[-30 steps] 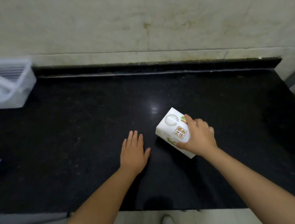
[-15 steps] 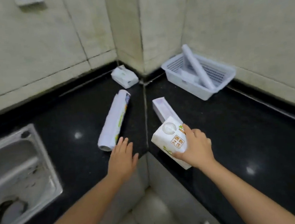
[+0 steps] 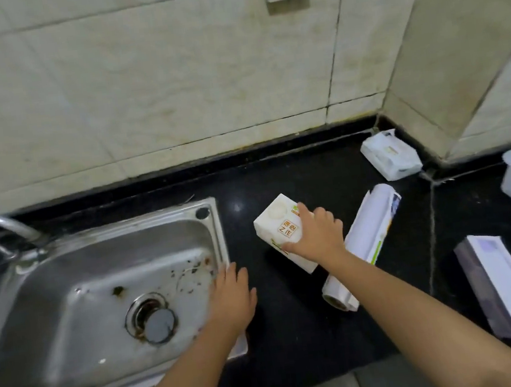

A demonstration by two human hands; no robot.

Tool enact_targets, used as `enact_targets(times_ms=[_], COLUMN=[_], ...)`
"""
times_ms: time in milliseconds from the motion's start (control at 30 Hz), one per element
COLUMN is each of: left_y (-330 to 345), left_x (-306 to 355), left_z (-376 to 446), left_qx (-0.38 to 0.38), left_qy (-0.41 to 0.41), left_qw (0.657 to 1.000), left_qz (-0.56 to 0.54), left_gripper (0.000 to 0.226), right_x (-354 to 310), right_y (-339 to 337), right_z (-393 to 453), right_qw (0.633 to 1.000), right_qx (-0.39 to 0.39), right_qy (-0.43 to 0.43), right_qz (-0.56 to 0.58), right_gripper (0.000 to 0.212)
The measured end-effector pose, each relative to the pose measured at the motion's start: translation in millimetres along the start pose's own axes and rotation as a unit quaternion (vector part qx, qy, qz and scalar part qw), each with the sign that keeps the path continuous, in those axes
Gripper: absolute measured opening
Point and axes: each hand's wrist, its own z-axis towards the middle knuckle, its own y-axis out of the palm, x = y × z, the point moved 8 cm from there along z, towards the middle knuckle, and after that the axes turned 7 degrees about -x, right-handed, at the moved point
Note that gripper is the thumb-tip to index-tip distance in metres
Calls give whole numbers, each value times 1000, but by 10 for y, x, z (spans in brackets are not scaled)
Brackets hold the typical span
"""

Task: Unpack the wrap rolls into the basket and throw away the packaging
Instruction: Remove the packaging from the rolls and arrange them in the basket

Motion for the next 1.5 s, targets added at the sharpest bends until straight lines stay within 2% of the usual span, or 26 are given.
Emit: enact_targets(times_ms=[133, 200, 267, 333, 400, 500, 567, 767, 867, 967, 1033, 1133, 1200, 1300, 1367, 1500], left_y=[-66, -120, -157, -174, -171, -98, -12, 248, 301, 321, 291, 226, 148, -64, -252, -535], left_x=[-217, -240, -124, 153, 558, 1217, 1531, 1593, 1473, 1356, 1292, 1299, 1383, 1680, 2004, 2824], left_z=[-6, 21, 97, 190, 261, 274, 288, 373, 386, 407, 425, 449, 450, 462, 465, 435], left_qx=[-9, -10, -6, 5, 4, -38, -67, -129, -138, -140, -140, -147, -141, -89, -49, 1], left_qy=[-19, -26, -18, 7, 56, 134, 163, 98, 52, 19, 16, 46, 74, 144, 202, 301], left_qw=[1000, 1000, 1000, 999, 996, 984, 977, 983, 986, 984, 982, 981, 982, 982, 975, 952], left_qz=[10, -8, -21, -38, -62, -107, -117, -83, -83, -107, -128, -122, -100, -82, -79, -58], left_gripper=[50, 48, 46, 43, 34, 26, 26, 24, 21, 20, 23, 21, 18, 30, 38, 37], right_x=[-92, -59, 48, 306, 672, 1122, 1219, 1206, 1122, 1202, 1187, 1166, 1260, 1497, 1752, 2311], right_y=[353, 375, 206, -62, -171, -113, -84, 91, 122, 96, -112, -747, -1107, -1582, -1806, -2153], right_z=[274, 327, 334, 326, 330, 252, 199, 201, 207, 157, 42, -241, -430, -726, -932, -1340], right_qw=[998, 997, 997, 998, 997, 981, 967, 893, 889, 888, 895, 908, 919, 934, 952, 960], right_qx=[-63, -77, -46, 17, -5, -125, -158, -152, -124, -137, -89, 72, 132, 193, 205, 250], right_qy=[14, -2, -36, -56, -59, -95, -142, -206, -236, -231, -241, -246, -223, -134, -67, 49], right_qz=[3, 22, 44, 30, -39, -113, -140, -370, -372, -374, -365, -331, -299, -269, -218, -114], right_gripper=[87, 74, 56, 38, 27, 33, 41, 59, 54, 55, 57, 59, 59, 54, 49, 43])
